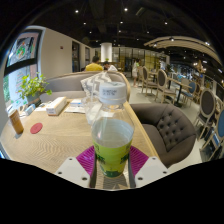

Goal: Pour water

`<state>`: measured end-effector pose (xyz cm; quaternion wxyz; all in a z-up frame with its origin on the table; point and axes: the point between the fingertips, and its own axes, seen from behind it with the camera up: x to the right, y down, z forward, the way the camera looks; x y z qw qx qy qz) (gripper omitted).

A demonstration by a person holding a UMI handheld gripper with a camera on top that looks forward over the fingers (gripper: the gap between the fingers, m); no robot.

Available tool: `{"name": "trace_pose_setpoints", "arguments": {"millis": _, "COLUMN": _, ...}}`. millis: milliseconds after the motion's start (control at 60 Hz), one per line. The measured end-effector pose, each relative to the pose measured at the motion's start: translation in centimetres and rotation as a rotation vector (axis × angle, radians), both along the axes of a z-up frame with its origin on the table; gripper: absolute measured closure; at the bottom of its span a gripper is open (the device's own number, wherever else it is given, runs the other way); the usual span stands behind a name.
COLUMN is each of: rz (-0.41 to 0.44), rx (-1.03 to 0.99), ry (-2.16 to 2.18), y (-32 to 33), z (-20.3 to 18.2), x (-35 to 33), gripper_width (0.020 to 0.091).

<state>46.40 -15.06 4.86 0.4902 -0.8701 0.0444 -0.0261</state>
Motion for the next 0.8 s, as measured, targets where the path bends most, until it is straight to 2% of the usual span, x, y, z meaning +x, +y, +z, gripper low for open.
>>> {"name": "trace_pose_setpoints", "arguments": {"millis": 133, "rz": -0.015, "rx": -0.01, "ry": -0.042, "y": 0.5, "z": 0.0, "x": -0.4, "gripper_width": 0.0701}}
{"name": "trace_pose_setpoints", "arguments": {"millis": 283, "rz": -0.05, "rx": -0.006, "ry": -0.113, "y": 1.4, "z": 1.8, "x": -0.9, "gripper_width": 0.07}}
{"name": "trace_pose_setpoints", "arguments": {"millis": 433, "rz": -0.058, "rx": 0.023, "ry": -0.272, "y": 3.2, "z": 6.6, "x": -2.7, "gripper_width": 0.0701}}
{"name": "trace_pose_setpoints", "arguments": {"millis": 533, "rz": -0.042, "rx": 0.043, "ry": -0.414, "y": 4.8, "z": 11.3, "x": -5.4, "gripper_width": 0.07}}
{"name": "trace_pose_setpoints", "arguments": {"millis": 683, "rz": 0.008, "rx": 0.088, "ry": -0.704, "y": 8.2, "z": 18.5, "x": -12.1, "gripper_width": 0.07}}
{"name": "trace_pose_setpoints", "arguments": {"millis": 800, "rz": 0.087, "rx": 0.096, "ry": -0.959, "y": 11.0, "z": 21.9, "x": -19.7, "gripper_width": 0.07}}
